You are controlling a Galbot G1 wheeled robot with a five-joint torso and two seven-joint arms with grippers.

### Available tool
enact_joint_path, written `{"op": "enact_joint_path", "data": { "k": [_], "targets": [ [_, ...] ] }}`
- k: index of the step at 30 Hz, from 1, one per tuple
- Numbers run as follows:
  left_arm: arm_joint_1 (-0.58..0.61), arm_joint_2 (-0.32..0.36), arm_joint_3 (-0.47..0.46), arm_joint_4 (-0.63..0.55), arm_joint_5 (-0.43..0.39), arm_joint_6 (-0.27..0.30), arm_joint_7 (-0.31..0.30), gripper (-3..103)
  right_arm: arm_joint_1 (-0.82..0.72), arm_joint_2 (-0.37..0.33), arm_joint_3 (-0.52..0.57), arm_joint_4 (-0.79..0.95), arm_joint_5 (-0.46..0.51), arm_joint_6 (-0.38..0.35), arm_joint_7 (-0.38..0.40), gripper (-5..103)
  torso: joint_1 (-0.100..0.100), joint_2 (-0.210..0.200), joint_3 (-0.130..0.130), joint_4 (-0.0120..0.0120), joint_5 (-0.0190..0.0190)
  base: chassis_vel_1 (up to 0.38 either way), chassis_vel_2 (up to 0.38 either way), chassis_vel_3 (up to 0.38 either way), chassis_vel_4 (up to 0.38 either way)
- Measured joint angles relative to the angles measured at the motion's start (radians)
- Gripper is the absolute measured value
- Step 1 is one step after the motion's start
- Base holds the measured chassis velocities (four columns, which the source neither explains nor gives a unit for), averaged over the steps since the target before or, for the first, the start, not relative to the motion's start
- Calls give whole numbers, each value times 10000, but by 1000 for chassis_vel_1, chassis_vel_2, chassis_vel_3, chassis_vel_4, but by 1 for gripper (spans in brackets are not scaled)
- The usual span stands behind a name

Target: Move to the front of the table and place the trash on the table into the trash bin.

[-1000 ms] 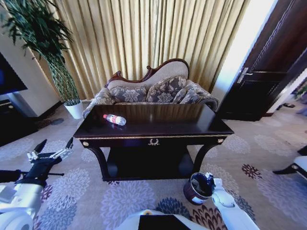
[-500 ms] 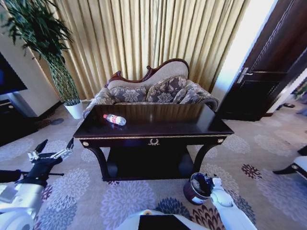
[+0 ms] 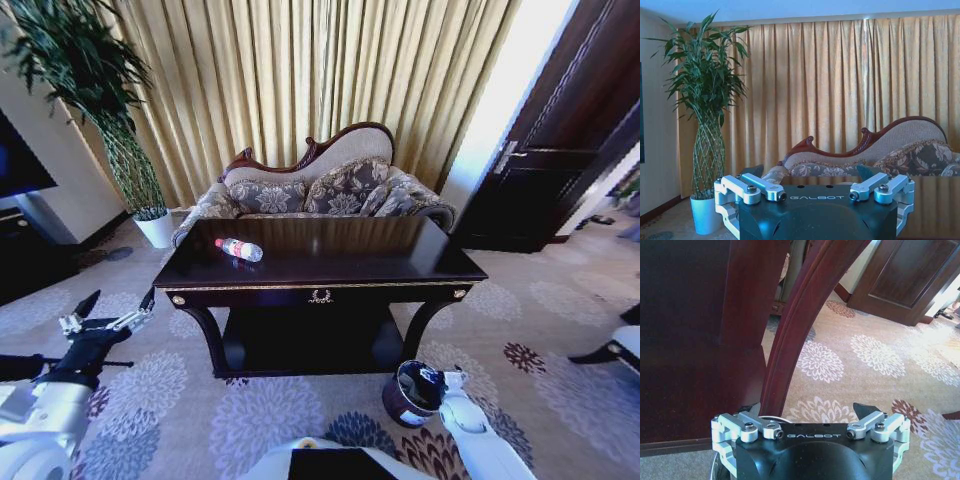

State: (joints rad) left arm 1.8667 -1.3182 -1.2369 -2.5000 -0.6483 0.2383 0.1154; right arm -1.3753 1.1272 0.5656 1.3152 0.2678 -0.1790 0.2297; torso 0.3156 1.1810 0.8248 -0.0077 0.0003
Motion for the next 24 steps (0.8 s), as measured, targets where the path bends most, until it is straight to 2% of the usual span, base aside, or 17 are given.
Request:
{"op": "enact_joint_path", "data": {
  "k": [1,3,4,7,8,11,12,13,16,17,19,20,22,24],
  "targets": [
    [0,0,0,0,0,0,0,100,0,0,0,0,0,0,0,100,0,0,0,0,0,0,0,0,0],
    [-28,-1,4,0,-7,0,-32,100,-225,-180,44,1032,790,-18,230,100,0,0,0,2,0,0,0,0,0],
    [-28,-1,4,0,-7,0,-32,100,-225,-180,44,1032,790,-18,230,100,0,0,0,2,0,0,0,0,0],
    [-50,-17,23,0,-10,-1,-58,100,-604,-463,234,2887,1639,109,389,100,-1,0,0,5,-4,0,0,0,0],
    [-50,-17,23,0,-10,-1,-58,100,-604,-463,234,2887,1639,109,389,100,-1,0,0,5,-4,0,0,0,0],
    [-69,-26,24,0,-15,0,-86,100,-1156,-688,512,4881,2182,153,164,100,0,1,0,-1,-2,0,0,0,0],
    [-69,-26,24,0,-15,0,-86,100,-1156,-688,512,4881,2182,153,164,100,0,1,0,-1,-2,0,0,0,0],
    [-70,-27,22,0,-17,-1,-91,100,-1311,-743,600,5626,2342,117,74,100,0,1,-1,-1,-4,0,0,0,0],
    [-87,-29,21,0,-19,-1,-179,100,-1673,-856,687,7884,2848,-255,-25,100,-1,1,0,5,-5,0,0,0,0],
    [-87,-29,21,0,-19,-1,-179,100,-1673,-856,687,7884,2848,-255,-25,100,-1,1,0,5,-5,0,0,0,0],
    [-100,-25,14,0,-28,2,-231,100,-1864,-861,657,9279,3032,-494,-12,100,-1,1,0,2,-5,0,0,0,0],
    [-100,-25,14,0,-28,2,-231,100,-1864,-861,657,9279,3032,-494,-12,100,-1,1,0,2,-5,0,0,0,0],
    [-110,-25,-18,0,-48,4,-265,100,-2052,-805,512,10768,3123,-775,17,100,-1,1,-1,3,-7,0,0,0,0],
    [-119,-30,-23,0,-54,5,-271,100,-2099,-777,453,11051,3114,-837,28,100,-2,1,-1,2,-4,0,0,0,0]
  ]
}}
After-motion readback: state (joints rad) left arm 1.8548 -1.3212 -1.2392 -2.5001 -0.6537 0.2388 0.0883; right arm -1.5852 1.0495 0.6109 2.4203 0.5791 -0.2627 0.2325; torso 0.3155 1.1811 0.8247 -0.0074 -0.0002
